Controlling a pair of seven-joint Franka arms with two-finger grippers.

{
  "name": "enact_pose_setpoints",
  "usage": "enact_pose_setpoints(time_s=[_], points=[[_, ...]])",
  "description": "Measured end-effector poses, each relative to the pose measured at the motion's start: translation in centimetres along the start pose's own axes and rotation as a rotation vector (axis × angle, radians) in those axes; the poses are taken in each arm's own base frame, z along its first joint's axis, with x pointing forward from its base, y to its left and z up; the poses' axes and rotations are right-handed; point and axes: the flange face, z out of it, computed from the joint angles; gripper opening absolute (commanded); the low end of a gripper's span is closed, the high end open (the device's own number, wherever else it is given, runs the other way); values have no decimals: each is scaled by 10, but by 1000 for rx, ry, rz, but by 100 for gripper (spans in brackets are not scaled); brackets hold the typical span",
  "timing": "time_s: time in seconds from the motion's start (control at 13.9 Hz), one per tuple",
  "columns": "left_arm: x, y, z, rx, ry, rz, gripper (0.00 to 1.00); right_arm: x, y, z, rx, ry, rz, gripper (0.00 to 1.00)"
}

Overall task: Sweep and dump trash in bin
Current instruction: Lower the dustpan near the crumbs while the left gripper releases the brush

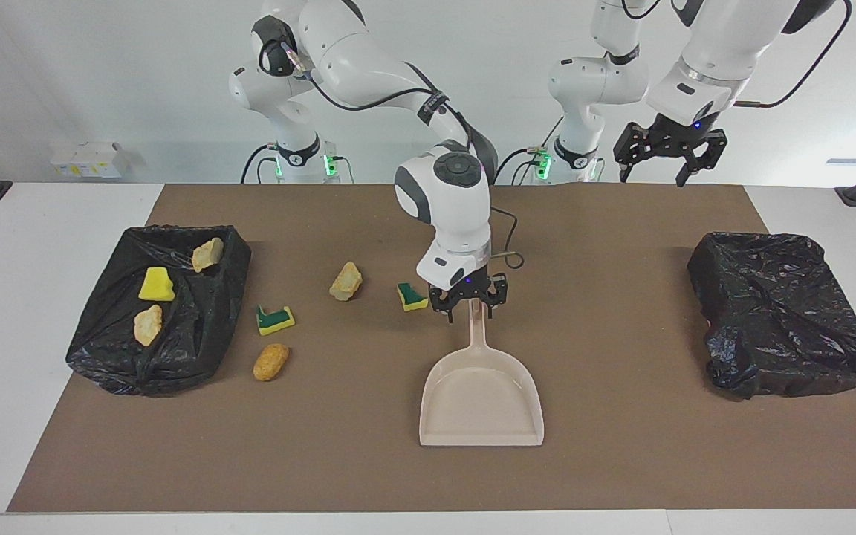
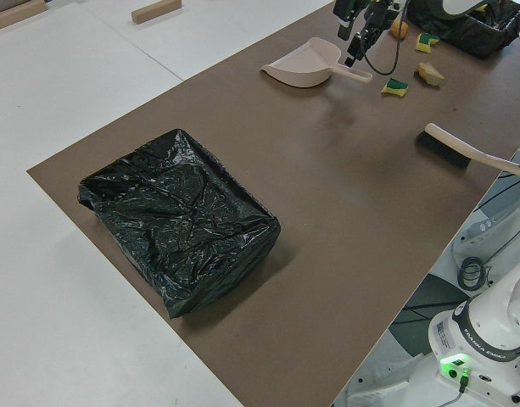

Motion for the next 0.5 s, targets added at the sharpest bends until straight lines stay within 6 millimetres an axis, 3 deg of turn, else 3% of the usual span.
enact_pose_setpoints(time_s=[0.29,0.5], points=[[7,-5,-1,-2,0,-9,100,-26,9,-18,14,-66,20,100],[7,-8,-1,-2,-1,-13,100,-63,-3,-21,22,-114,1,100]])
